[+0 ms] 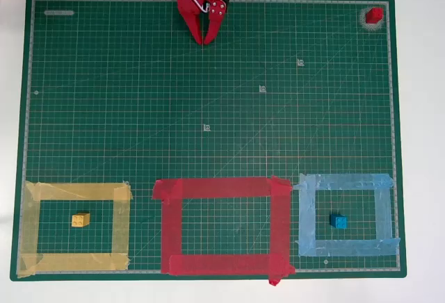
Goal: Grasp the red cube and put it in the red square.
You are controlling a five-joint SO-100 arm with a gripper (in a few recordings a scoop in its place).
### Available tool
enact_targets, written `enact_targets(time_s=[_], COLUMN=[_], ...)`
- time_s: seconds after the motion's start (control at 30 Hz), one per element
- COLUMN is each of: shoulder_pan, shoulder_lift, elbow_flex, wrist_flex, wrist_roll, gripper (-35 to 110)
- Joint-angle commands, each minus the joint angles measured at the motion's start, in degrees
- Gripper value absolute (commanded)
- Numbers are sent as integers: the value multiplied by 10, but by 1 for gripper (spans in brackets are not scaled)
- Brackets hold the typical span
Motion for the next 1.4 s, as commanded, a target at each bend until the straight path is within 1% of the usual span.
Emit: enact_targets(time_s=[0.0, 0.9, 1.0, 1.1, 1.17, 1.37], shoulder_pan=[11, 11, -3, -12, -33, -161], shoulder_lift=[21, 21, 21, 10, -26, -240], elbow_flex=[4, 4, 0, -55, -120, -366], wrist_flex=[8, 8, 4, 4, 3, 3], wrist_roll=[-3, -7, -8, -9, -30, -99], gripper=[0, 0, 0, -1, -1, -1])
